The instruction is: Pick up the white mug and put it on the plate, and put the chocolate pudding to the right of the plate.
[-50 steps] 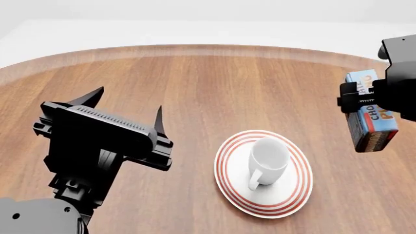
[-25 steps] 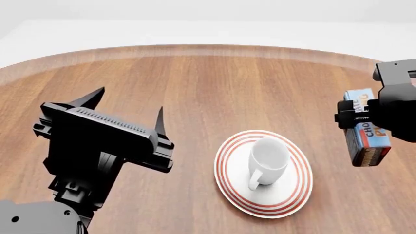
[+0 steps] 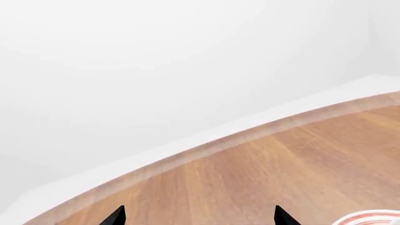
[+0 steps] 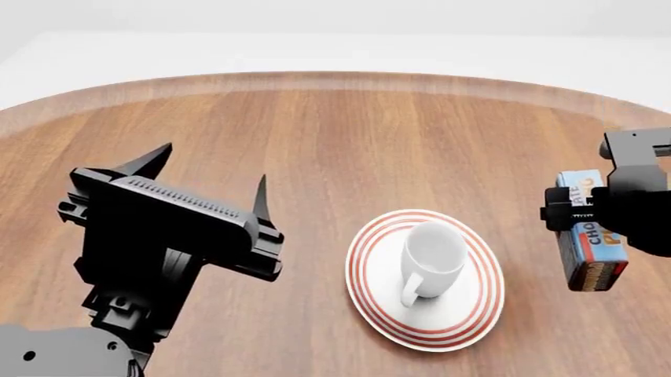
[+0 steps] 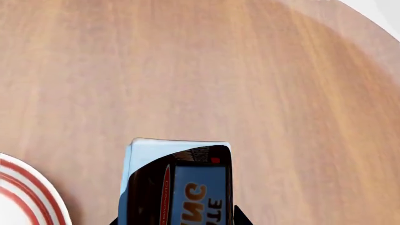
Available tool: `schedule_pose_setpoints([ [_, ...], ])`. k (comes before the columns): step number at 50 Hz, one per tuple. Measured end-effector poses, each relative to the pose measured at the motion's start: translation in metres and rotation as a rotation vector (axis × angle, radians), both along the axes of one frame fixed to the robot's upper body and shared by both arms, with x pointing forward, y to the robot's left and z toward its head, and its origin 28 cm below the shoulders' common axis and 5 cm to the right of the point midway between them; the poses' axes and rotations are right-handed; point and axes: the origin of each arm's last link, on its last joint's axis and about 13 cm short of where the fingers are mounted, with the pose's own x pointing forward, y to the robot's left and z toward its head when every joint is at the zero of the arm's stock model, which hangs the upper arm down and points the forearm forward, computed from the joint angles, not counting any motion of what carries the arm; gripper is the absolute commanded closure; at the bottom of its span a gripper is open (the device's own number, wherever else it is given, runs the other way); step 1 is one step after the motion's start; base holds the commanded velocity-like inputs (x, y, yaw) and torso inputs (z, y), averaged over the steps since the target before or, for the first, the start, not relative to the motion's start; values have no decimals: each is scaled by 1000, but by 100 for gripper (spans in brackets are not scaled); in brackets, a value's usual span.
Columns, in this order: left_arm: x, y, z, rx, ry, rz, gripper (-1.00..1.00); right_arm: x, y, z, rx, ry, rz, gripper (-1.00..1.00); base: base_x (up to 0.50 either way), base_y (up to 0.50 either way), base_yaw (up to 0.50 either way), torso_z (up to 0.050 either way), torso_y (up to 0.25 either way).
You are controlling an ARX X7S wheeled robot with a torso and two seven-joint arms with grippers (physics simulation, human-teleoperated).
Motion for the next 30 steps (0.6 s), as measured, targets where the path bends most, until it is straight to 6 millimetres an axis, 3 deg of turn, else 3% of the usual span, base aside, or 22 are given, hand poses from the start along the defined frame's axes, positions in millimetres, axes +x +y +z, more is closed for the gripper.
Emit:
schedule_pose_setpoints([
  [30, -1, -2, -1, 3, 1, -6, -100, -6, -8, -29, 8, 35, -32, 100, 0, 0, 0, 0, 0],
])
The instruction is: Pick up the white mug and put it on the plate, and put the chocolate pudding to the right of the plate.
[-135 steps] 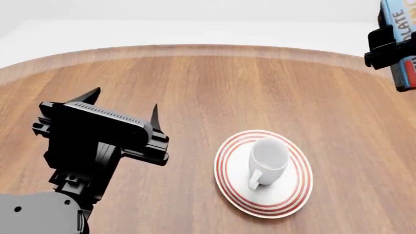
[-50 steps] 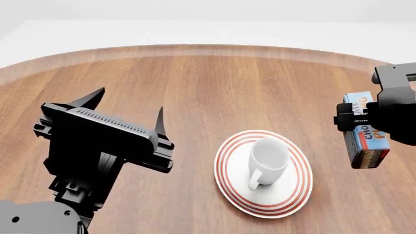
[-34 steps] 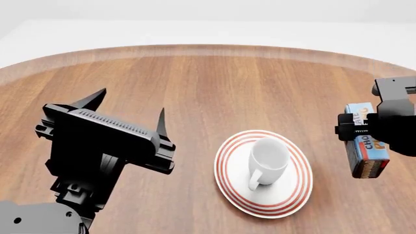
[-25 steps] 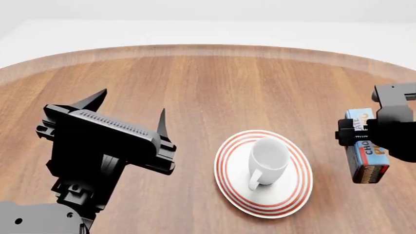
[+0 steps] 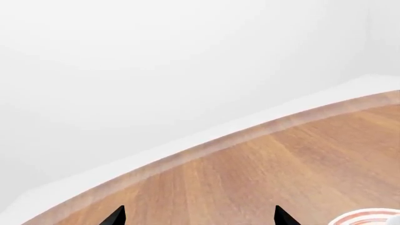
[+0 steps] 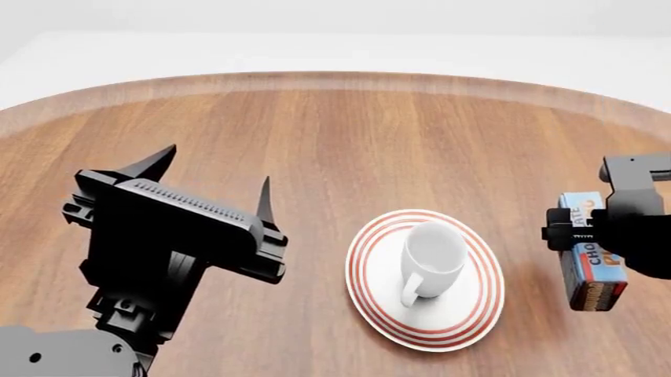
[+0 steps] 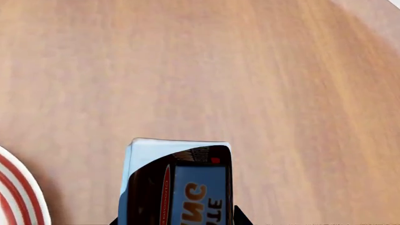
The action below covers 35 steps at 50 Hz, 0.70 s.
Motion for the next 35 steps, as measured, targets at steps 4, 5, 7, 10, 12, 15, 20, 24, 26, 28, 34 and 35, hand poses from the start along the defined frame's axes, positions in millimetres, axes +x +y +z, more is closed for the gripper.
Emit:
schedule_pose_setpoints([
  [4, 0, 0, 0, 1, 0, -1, -100, 0, -1, -3, 2, 2, -3, 100, 0, 0, 0, 4, 0],
  [5, 0, 0, 0, 1, 0, -1, -100, 0, -1, -4, 2, 3, -3, 100, 0, 0, 0, 0, 0],
  [7, 0, 0, 0, 2, 0, -1, -100, 0, -1, -6, 2, 4, -5, 100, 0, 0, 0, 0, 0],
  [10, 0, -1, 0, 3, 0, -1, -100, 0, -2, -9, 2, 6, -9, 100, 0, 0, 0, 0, 0],
  [12, 0, -1, 0, 3, 0, -2, -100, 0, -3, -10, 2, 8, -12, 100, 0, 0, 0, 0, 0],
  [15, 0, -1, 0, 4, 0, -2, -100, 0, -3, -13, 3, 9, -18, 100, 0, 0, 0, 0, 0],
  [20, 0, -1, 0, 5, 0, -3, -100, -1, -4, -16, 6, 12, -27, 100, 0, 0, 0, 0, 0],
  [24, 0, -1, 0, 5, 1, -3, -100, -1, -5, -19, 7, 15, -33, 100, 0, 0, 0, 0, 0],
  [26, 0, -1, -1, 5, 1, -3, -100, -1, -5, -20, 8, 17, -37, 100, 0, 0, 0, 0, 0],
  [28, 0, -1, -1, 5, 2, -2, -100, -1, -5, -22, 9, 19, -41, 100, 0, 0, 0, 0, 0],
  [34, 0, -1, -1, 5, 2, -1, -100, -1, -6, -25, 9, 25, -46, -100, 0, 0, 0, 0, 0],
  [35, 0, -1, -1, 5, 2, -1, -100, -1, -6, -26, 9, 26, -47, -100, 0, 0, 0, 0, 0],
])
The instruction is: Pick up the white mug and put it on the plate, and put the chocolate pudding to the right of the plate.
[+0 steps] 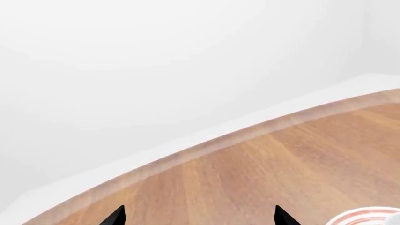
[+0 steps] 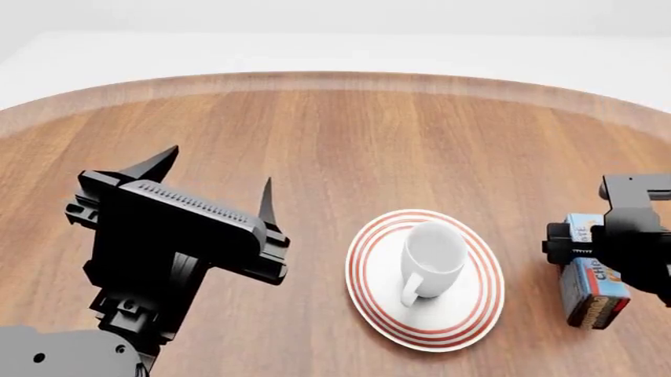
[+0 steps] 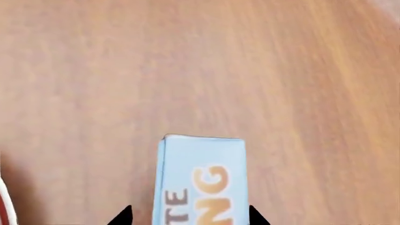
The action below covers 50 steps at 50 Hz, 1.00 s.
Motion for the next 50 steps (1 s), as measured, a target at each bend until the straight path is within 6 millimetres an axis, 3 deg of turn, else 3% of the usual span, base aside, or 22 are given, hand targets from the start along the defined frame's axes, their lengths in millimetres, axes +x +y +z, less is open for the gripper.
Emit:
schedule_pose_setpoints([
  [24, 0, 0, -1, -2, 1, 0, -100, -2, -2, -2, -19, 14, -7, -100, 0, 0, 0, 0, 0],
  [50, -2, 2, -1, -10, -2, -2, -100, -15, 0, 78, -122, -60, 3, -100, 0, 0, 0, 0, 0],
])
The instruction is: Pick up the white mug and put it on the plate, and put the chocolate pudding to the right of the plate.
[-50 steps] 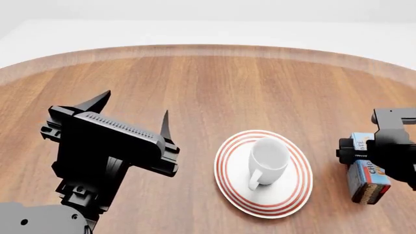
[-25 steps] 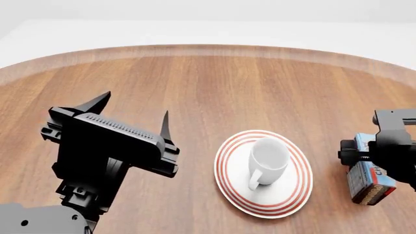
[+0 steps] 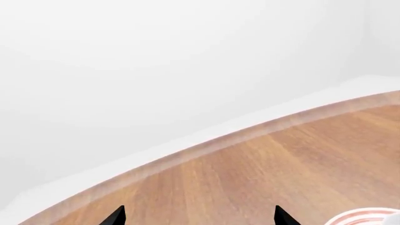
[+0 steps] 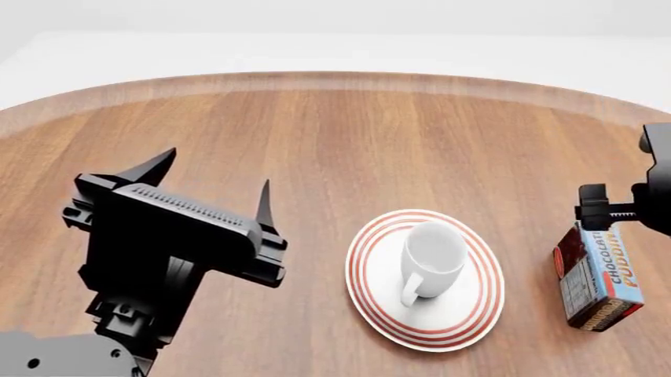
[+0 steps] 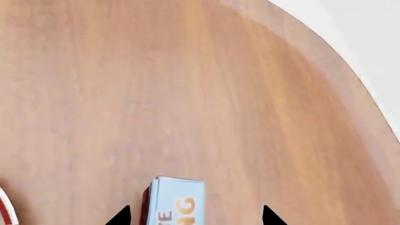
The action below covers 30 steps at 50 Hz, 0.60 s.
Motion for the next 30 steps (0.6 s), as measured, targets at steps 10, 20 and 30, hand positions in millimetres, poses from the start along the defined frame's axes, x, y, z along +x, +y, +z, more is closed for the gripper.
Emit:
schedule_pose_setpoints([
  [10, -1, 1, 0, -3, -2, 2, -100, -4, 9, 36, -46, -58, 62, -100, 0, 0, 0, 0, 0],
  [20, -3, 3, 2, -4, -8, 5, -100, -20, 16, 71, -98, -149, 128, -100, 0, 0, 0, 0, 0],
  [30, -6, 4, 5, -1, -19, 12, -100, -51, 31, 95, -201, -285, 219, -100, 0, 0, 0, 0, 0],
])
